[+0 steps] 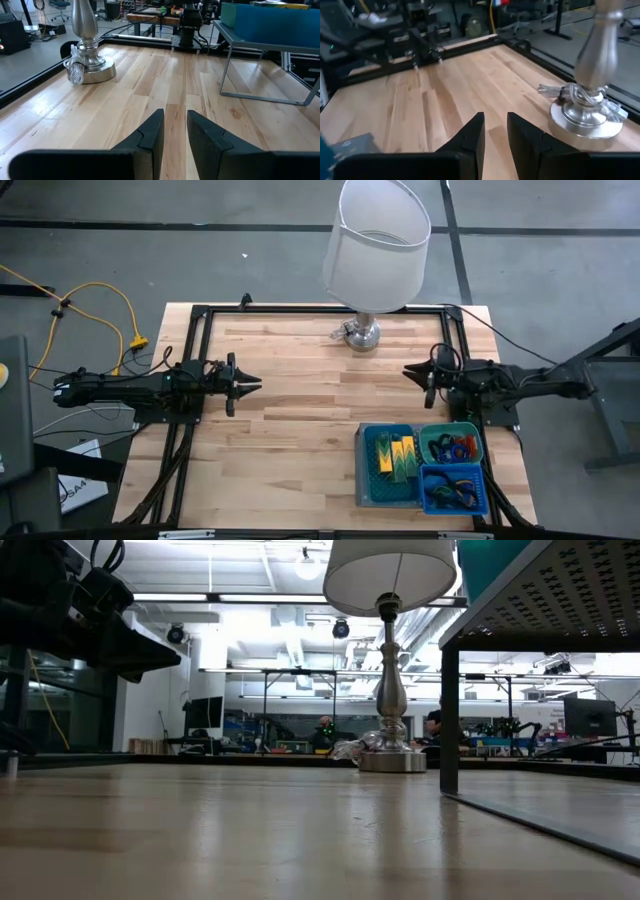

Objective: Pick & Place Office Desk Supplies
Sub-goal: Return to Home Position

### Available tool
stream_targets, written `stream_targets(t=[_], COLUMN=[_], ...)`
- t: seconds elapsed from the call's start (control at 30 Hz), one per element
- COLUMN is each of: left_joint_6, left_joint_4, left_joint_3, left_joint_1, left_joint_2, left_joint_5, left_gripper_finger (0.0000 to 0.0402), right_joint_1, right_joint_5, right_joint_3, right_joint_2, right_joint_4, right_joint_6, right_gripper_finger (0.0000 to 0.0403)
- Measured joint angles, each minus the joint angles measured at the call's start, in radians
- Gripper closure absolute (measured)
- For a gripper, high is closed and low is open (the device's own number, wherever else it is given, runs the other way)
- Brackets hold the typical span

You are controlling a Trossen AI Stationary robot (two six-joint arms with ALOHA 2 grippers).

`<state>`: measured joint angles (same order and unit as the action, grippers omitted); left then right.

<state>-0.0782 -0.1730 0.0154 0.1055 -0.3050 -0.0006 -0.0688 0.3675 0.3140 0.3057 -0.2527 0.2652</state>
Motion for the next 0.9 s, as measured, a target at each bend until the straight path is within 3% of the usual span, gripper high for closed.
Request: stream_targets(t=[0.17,0.6,0.9], left_joint_6=[0.000,0.000,0.000], left_joint_4=[0.000,0.000,0.000], left_joint_3=[0.000,0.000,0.000], left_joint_1=[0.000,0.000,0.000], left_joint_2=[0.000,0.000,0.000], left_joint_5=[0.000,0.000,0.000], left_gripper_finger=[0.0323,0.0323,0.0323], right_joint_1=[0.042,0.065,0.064], right_joint_5=[-0.004,-0.005,-0.059], right_joint_3=[-0.095,-0.190,-0.264], right_joint_2=[-0.076,-0.298,-0.299], right_joint_4=[0.105,0.109,0.280], right_joint_6=[0.000,-0.008,-0.006], right_gripper_finger=[0.0332,0.0332,0.0332])
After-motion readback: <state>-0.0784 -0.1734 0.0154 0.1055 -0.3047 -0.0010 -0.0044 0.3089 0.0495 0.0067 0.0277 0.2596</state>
